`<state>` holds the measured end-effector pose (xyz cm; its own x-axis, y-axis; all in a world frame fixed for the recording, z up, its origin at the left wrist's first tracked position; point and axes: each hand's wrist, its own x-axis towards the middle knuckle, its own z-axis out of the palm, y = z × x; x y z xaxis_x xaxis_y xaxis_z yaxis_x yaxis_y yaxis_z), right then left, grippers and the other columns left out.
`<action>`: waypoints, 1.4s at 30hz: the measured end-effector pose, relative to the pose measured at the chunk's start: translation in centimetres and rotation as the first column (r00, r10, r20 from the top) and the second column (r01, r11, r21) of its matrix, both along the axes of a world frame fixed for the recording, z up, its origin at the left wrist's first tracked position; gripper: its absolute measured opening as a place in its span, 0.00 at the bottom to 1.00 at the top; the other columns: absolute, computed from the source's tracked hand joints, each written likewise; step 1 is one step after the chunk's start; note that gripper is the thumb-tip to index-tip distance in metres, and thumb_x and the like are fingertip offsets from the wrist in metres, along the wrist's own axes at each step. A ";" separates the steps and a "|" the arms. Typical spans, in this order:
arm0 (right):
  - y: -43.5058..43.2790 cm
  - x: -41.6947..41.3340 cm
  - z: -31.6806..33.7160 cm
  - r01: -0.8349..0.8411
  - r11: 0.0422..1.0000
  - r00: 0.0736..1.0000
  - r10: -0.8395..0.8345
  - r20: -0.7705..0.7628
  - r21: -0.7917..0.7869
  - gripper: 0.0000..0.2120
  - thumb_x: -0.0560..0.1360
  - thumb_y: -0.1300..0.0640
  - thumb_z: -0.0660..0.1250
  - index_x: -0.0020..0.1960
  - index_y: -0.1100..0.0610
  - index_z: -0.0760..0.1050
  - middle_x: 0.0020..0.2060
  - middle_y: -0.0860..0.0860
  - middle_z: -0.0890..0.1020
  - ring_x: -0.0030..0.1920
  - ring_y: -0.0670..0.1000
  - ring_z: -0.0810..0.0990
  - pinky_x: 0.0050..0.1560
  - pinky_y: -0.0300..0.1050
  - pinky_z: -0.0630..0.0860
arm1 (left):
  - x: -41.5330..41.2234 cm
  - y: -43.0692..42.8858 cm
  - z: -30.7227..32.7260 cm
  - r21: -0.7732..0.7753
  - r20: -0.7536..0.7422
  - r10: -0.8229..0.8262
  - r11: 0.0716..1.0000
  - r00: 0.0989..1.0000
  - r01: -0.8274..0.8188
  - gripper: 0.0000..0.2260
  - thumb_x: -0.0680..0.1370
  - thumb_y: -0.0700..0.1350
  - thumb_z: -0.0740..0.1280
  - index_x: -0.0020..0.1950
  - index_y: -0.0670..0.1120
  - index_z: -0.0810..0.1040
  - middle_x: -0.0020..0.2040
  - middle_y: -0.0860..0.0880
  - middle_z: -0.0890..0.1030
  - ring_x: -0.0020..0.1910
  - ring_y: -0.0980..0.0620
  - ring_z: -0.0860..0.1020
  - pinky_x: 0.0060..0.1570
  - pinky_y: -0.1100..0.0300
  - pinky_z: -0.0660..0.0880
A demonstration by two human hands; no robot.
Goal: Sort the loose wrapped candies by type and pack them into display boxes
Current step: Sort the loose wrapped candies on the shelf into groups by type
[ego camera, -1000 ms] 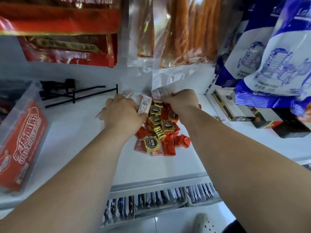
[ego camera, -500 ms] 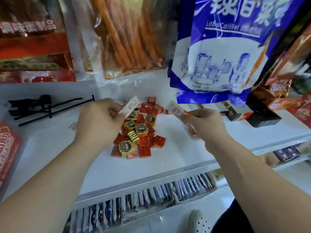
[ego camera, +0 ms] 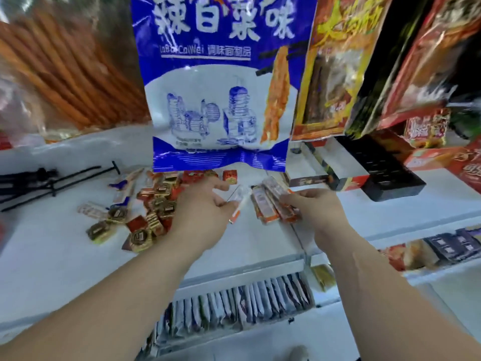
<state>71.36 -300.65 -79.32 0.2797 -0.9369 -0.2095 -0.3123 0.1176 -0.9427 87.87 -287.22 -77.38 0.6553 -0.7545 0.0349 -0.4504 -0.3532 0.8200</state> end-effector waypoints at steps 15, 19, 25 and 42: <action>-1.5 -1.2 -1.2 -0.138 0.974 0.973 0.099 -0.210 -0.182 0.14 0.69 0.45 0.74 0.37 0.56 0.80 0.32 0.51 0.83 0.37 0.51 0.81 0.43 0.51 0.80 | -4.0 -6.4 -4.2 0.001 0.198 0.146 0.989 0.969 -0.149 0.09 0.72 0.50 0.74 0.49 0.49 0.83 0.42 0.51 0.84 0.40 0.53 0.80 0.40 0.61 0.73; -1.6 -1.0 -1.4 -0.186 0.958 0.958 0.128 -0.258 -0.218 0.12 0.70 0.44 0.72 0.40 0.53 0.80 0.34 0.49 0.83 0.39 0.50 0.81 0.41 0.48 0.78 | -3.6 -6.2 -3.7 0.026 0.177 0.097 0.994 0.979 -0.103 0.10 0.75 0.51 0.71 0.53 0.48 0.82 0.44 0.51 0.83 0.39 0.57 0.79 0.38 0.63 0.72; -1.3 -0.3 0.2 -0.100 0.903 0.959 -0.024 -0.282 -0.417 0.14 0.76 0.43 0.66 0.51 0.52 0.81 0.42 0.47 0.83 0.44 0.50 0.80 0.44 0.47 0.77 | -1.4 -1.6 -1.0 0.027 0.265 0.016 0.999 0.964 -0.024 0.08 0.77 0.50 0.69 0.55 0.50 0.81 0.43 0.55 0.80 0.40 0.62 0.76 0.37 0.69 0.70; 8.7 14.6 2.2 -0.465 0.759 0.875 0.314 -0.370 -0.456 0.11 0.76 0.47 0.68 0.48 0.53 0.84 0.42 0.45 0.83 0.40 0.41 0.78 0.42 0.33 0.72 | 18.0 14.6 -2.2 0.218 0.312 0.271 0.913 0.911 -0.346 0.20 0.73 0.55 0.69 0.64 0.51 0.77 0.57 0.43 0.81 0.56 0.41 0.78 0.54 0.53 0.75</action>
